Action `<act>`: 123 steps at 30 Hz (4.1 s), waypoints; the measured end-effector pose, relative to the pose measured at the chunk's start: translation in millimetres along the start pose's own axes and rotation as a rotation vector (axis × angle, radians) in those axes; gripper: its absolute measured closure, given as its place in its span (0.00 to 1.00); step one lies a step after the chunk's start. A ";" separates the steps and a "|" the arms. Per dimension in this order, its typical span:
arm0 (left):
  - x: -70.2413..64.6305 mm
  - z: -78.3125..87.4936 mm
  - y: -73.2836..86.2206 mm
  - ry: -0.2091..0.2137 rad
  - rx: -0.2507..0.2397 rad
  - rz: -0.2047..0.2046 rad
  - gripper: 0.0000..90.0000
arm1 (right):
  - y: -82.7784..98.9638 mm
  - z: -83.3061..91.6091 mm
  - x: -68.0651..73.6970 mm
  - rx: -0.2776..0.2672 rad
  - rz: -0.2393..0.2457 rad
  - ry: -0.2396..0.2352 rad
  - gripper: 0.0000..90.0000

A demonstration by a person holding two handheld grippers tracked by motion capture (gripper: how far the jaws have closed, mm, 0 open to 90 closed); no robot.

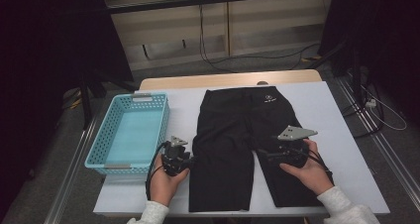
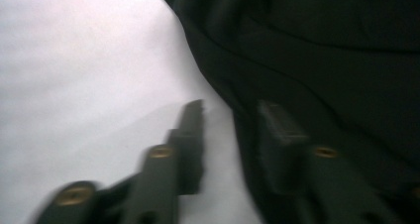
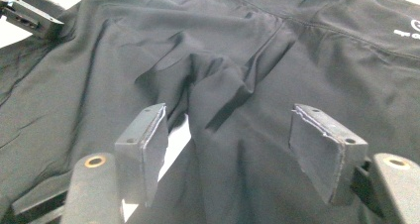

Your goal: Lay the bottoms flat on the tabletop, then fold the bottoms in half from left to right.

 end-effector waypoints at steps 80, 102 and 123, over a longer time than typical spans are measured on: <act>-72.7 12.3 -1.5 0.246 0.030 0.066 0.99 | -34.7 -25.7 -14.2 -0.047 -0.068 0.080 0.13; -78.9 5.8 1.1 0.272 0.034 0.052 0.99 | -59.7 -58.3 13.1 -0.058 -0.041 0.022 0.12; -79.5 5.8 -1.5 0.275 -0.023 0.049 0.99 | -82.9 -102.5 46.3 -0.045 -0.008 -0.064 0.12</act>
Point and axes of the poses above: each handheld gripper's, and its own axes: z roughly backward along the jaws, y roughly out of its underside, x roughly to its left, the point moved 10 cm from there along -z, roughly forward along the jaws, and after that the axes turned 13 degrees about z, right-handed, at the moved point
